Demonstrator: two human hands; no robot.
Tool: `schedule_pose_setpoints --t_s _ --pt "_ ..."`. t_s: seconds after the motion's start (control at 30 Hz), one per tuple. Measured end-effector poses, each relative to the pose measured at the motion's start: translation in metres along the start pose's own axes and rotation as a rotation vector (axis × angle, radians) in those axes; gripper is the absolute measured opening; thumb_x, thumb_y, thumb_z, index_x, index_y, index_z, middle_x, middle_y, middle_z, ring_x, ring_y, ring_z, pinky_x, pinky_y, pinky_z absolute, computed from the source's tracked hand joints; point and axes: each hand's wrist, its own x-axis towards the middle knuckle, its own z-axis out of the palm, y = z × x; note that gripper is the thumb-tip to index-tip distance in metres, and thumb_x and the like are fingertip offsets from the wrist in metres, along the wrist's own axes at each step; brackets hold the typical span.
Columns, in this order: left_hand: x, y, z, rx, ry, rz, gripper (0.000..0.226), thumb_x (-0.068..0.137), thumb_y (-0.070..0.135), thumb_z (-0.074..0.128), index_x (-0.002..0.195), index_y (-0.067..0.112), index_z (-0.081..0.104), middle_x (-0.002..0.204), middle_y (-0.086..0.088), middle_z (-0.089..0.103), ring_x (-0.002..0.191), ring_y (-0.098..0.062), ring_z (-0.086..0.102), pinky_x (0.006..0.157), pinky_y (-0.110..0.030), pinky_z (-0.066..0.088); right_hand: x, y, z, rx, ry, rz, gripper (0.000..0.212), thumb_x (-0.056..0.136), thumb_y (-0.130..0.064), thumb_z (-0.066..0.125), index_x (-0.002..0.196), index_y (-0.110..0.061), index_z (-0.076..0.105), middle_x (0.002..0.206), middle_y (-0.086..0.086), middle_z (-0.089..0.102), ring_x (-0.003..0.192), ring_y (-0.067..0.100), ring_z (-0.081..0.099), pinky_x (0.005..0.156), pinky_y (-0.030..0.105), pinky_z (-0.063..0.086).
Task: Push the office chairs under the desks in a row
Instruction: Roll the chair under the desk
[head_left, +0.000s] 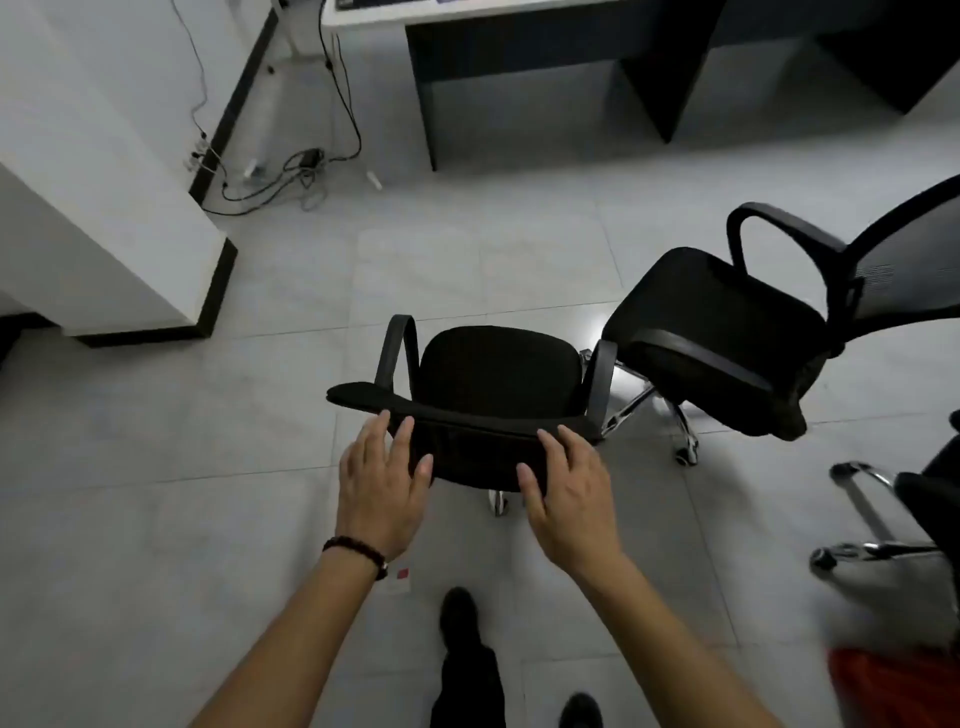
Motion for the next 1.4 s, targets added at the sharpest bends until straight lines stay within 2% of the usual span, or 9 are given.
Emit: schedule_pose_setpoints --t_s 0.1,0.17,0.27,0.33,0.47,0.67,0.9,1.1,1.4 --pt "0.057 -0.023 0.011 0.101 -0.031 0.030 0.060 0.095 0.048 0.021 0.135 0.014 0.049 0.144 -0.014 0.043 0.138 -0.030 0.033 0.112 -0.052 0.024 0.044 -0.017 0.024 -0.110 -0.090 0.028 0.064 0.097 -0.061 0.029 0.147 -0.022 0.035 0.155 0.009 0.029 0.147 0.024 0.014 0.119 0.042 -0.001" --pt "0.095 -0.037 0.021 0.150 -0.124 0.059 0.062 0.095 0.049 0.014 0.125 0.017 0.058 0.130 -0.009 0.058 0.129 -0.027 0.045 0.112 -0.052 0.024 0.073 -0.018 0.038 -0.134 -0.214 0.091 0.076 0.090 -0.075 0.020 0.148 -0.028 0.032 0.158 0.006 0.022 0.149 0.023 0.004 0.119 0.043 -0.009" --pt "0.131 -0.057 0.037 0.156 -0.320 0.117 0.072 0.091 0.050 -0.003 0.108 0.026 0.063 0.104 0.002 0.067 0.104 -0.019 0.058 0.104 -0.043 0.033 0.107 -0.015 0.053 -0.273 -0.333 0.176 0.091 0.079 -0.087 0.008 0.143 -0.033 0.042 0.158 0.003 0.029 0.148 0.022 0.014 0.118 0.046 0.012" --pt "0.145 -0.070 0.046 0.193 -0.336 0.104 0.066 0.092 0.048 0.001 0.100 0.028 0.064 0.097 0.005 0.067 0.093 -0.016 0.059 0.094 -0.039 0.037 0.120 -0.018 0.060 -0.390 -0.339 0.171 0.094 0.076 -0.089 0.005 0.137 -0.034 0.050 0.151 -0.002 0.041 0.142 0.019 0.029 0.110 0.043 0.026" --pt "0.168 -0.076 0.057 0.189 -0.308 0.105 0.056 0.097 0.048 0.015 0.083 0.027 0.066 0.083 0.006 0.066 0.082 -0.016 0.058 0.084 -0.037 0.039 0.139 -0.020 0.067 -0.467 -0.306 0.142 0.093 0.077 -0.088 0.004 0.130 -0.033 0.057 0.137 -0.007 0.056 0.131 0.016 0.045 0.098 0.038 0.036" --pt "0.208 -0.079 0.064 0.134 -0.244 0.097 0.054 0.094 0.042 0.020 0.082 0.022 0.069 0.083 0.004 0.067 0.081 -0.017 0.058 0.083 -0.038 0.039 0.182 -0.020 0.072 -0.445 -0.338 0.152 0.094 0.077 -0.090 0.006 0.127 -0.032 0.061 0.128 -0.010 0.062 0.120 0.014 0.054 0.094 0.035 0.038" --pt "0.264 -0.077 0.071 0.168 -0.176 0.093 0.052 0.093 0.037 0.022 0.080 0.020 0.069 0.079 0.002 0.066 0.076 -0.018 0.058 0.079 -0.038 0.040 0.242 -0.008 0.082 -0.358 -0.252 0.096 0.087 0.080 -0.088 0.019 0.101 -0.027 0.076 0.100 -0.006 0.073 0.096 0.016 0.068 0.080 0.036 0.047" --pt "0.327 -0.046 0.077 0.194 -0.149 0.001 0.053 0.094 0.035 0.020 0.080 0.021 0.069 0.079 0.003 0.066 0.075 -0.018 0.057 0.078 -0.038 0.038 0.342 0.014 0.059 -0.383 -0.295 0.001 0.104 0.068 -0.094 -0.003 0.116 -0.034 0.068 0.113 -0.008 0.067 0.109 0.016 0.060 0.090 0.036 0.040" --pt "0.425 -0.056 0.076 0.207 -0.170 -0.047 0.061 0.095 0.036 0.013 0.086 0.019 0.071 0.085 0.001 0.067 0.085 -0.021 0.060 0.092 -0.043 0.036 0.445 0.002 0.063 -0.359 -0.298 -0.048 0.105 0.070 -0.092 -0.005 0.111 -0.032 0.071 0.108 -0.004 0.069 0.105 0.019 0.061 0.087 0.037 0.041"
